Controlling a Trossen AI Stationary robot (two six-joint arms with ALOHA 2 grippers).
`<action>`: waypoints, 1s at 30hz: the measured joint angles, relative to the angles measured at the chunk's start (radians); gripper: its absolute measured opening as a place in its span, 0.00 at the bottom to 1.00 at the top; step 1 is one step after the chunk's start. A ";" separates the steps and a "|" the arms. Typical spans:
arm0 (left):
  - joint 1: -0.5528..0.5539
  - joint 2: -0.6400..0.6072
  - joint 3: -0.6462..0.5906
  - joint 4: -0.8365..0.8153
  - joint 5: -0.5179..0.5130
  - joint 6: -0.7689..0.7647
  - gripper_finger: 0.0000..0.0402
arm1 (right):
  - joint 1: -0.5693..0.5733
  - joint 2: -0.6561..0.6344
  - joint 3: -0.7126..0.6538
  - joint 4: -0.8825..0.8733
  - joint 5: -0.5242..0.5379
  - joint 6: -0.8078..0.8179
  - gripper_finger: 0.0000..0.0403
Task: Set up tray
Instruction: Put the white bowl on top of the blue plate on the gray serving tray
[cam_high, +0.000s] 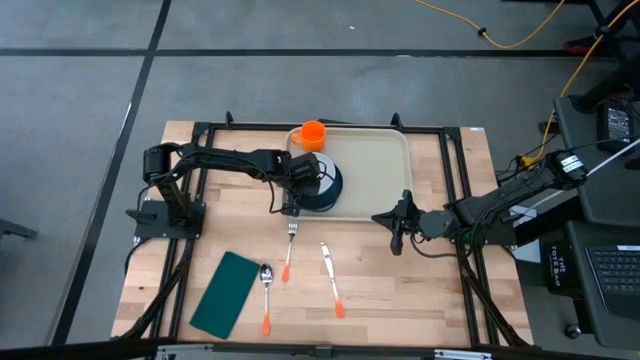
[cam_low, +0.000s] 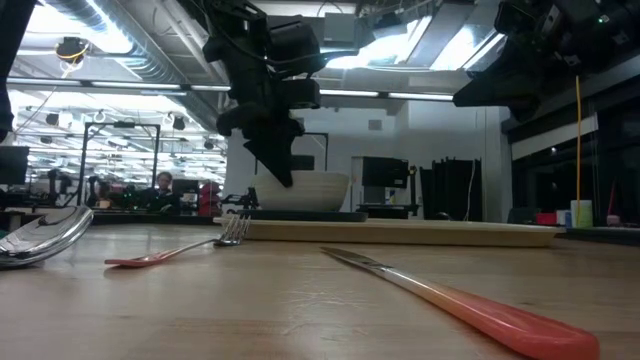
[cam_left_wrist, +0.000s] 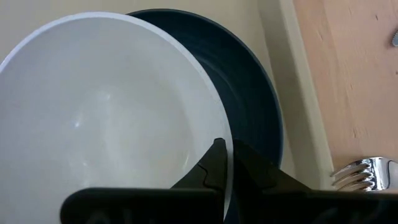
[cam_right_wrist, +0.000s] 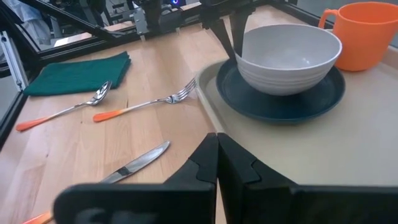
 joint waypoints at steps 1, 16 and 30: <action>0.000 0.000 0.000 0.000 -0.001 0.000 0.01 | 0.000 0.000 0.000 0.000 0.000 0.004 0.01; 0.000 0.000 0.000 0.000 -0.019 0.000 0.06 | 0.000 0.000 0.000 0.000 0.000 0.004 0.01; 0.000 0.000 0.000 0.000 -0.018 0.000 0.08 | 0.000 0.000 0.000 0.000 -0.001 0.002 0.01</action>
